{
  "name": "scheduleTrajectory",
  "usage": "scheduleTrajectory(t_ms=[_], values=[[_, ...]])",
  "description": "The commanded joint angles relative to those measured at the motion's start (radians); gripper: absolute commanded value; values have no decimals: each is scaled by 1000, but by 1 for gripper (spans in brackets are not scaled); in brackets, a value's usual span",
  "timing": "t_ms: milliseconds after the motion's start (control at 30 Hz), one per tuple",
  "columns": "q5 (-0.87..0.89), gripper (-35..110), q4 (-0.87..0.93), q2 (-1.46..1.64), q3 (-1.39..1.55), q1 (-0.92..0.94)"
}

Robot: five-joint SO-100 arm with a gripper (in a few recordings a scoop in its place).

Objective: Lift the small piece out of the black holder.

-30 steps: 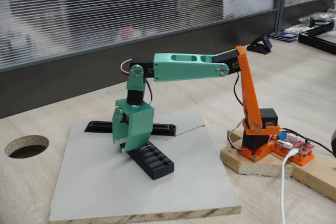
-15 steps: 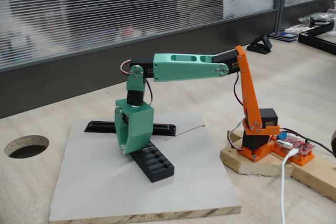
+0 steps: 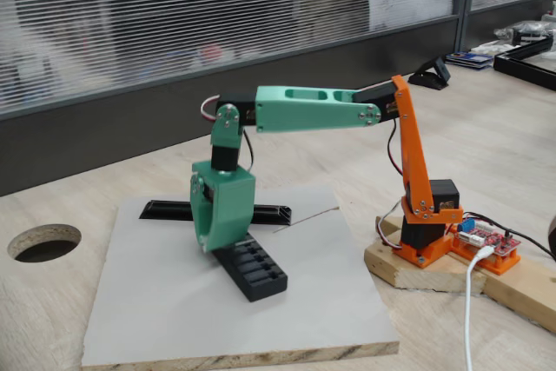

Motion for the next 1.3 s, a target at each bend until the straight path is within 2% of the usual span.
scheduleTrajectory(t_ms=[0, 1267], values=[[12, 2, 12, 98, -18, -6], [18, 2, 11, 635, -8, -6]])
